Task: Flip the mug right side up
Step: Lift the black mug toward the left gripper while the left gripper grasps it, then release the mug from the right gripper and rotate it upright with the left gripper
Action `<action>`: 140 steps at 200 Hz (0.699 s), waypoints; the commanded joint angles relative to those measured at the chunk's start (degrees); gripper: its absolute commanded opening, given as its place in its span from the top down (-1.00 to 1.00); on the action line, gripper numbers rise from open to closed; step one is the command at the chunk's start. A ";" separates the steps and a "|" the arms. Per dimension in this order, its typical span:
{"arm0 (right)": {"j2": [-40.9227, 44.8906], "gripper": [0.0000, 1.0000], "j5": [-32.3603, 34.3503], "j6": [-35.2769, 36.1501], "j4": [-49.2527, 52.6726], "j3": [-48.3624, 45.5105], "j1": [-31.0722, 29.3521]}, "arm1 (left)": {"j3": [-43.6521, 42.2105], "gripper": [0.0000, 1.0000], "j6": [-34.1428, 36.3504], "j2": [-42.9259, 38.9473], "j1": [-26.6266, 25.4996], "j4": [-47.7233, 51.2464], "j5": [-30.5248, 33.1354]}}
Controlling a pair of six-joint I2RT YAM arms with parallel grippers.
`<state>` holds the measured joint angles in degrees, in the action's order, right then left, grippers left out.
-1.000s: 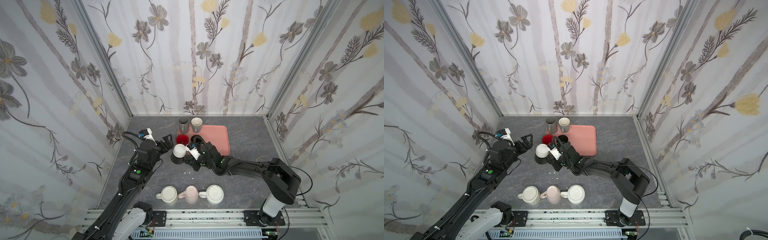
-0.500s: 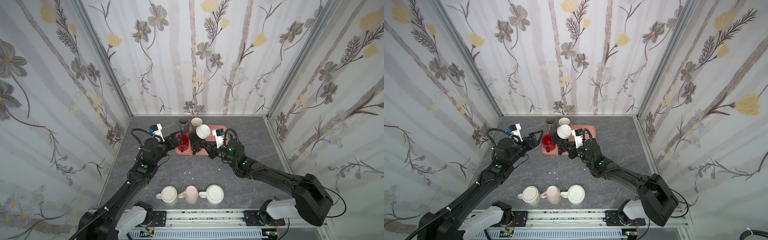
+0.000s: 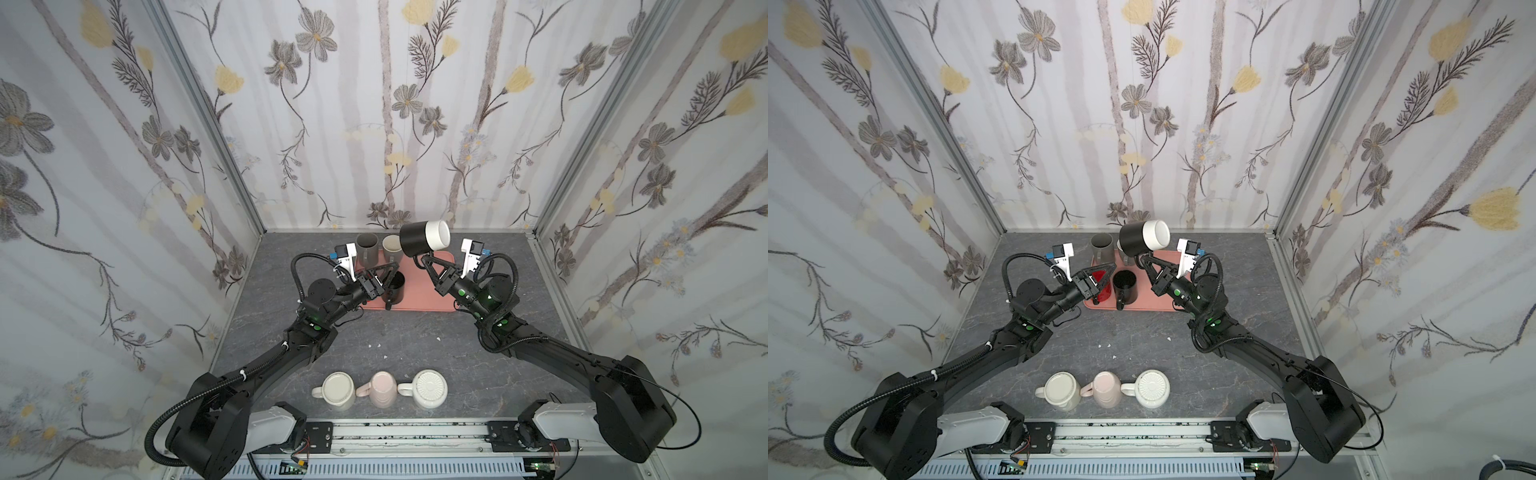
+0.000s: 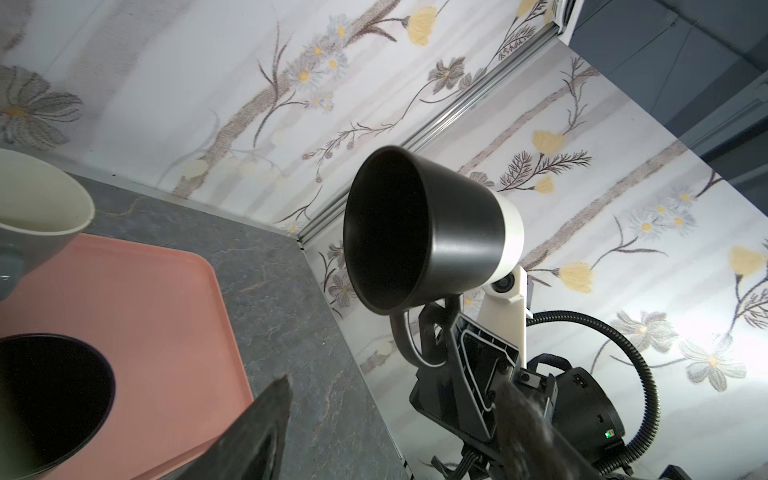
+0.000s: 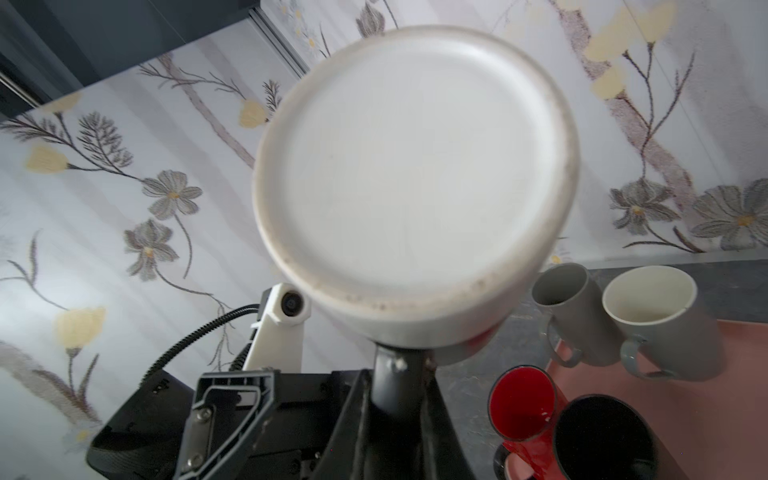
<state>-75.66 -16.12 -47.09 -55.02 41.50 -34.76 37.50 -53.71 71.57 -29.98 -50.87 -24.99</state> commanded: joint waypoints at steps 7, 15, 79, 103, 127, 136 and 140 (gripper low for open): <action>-1.71 1.00 -3.59 -7.31 -16.38 1.22 -0.06 | 0.27 -0.48 -3.76 2.68 -1.02 -14.27 -3.19; -2.48 1.00 -4.21 -8.81 -18.00 1.22 -0.18 | 0.34 -0.45 -4.21 3.32 -1.35 -16.08 -3.43; -5.77 1.00 -5.15 -13.34 -22.67 4.60 -2.31 | 2.00 -0.03 -7.69 7.50 -2.34 -24.74 -4.01; -6.67 1.00 -5.15 -14.96 -24.13 4.66 -2.84 | 2.31 0.08 -9.46 8.89 -2.36 -27.78 -3.85; -7.13 1.00 -4.98 -15.84 -24.95 4.56 -3.28 | 2.91 0.16 -10.91 9.72 -2.36 -30.37 -3.57; -7.14 1.00 -4.64 -15.84 -24.89 4.41 -3.53 | 3.09 0.21 -10.98 9.86 -2.33 -30.74 -3.51; -7.14 1.00 -4.62 -15.84 -24.83 4.38 -3.56 | 3.20 0.23 -11.01 9.87 -2.34 -30.65 -3.42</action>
<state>-82.85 -20.99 -61.52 -71.53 45.45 -37.87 39.81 -62.70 81.08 -32.29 -75.59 -28.27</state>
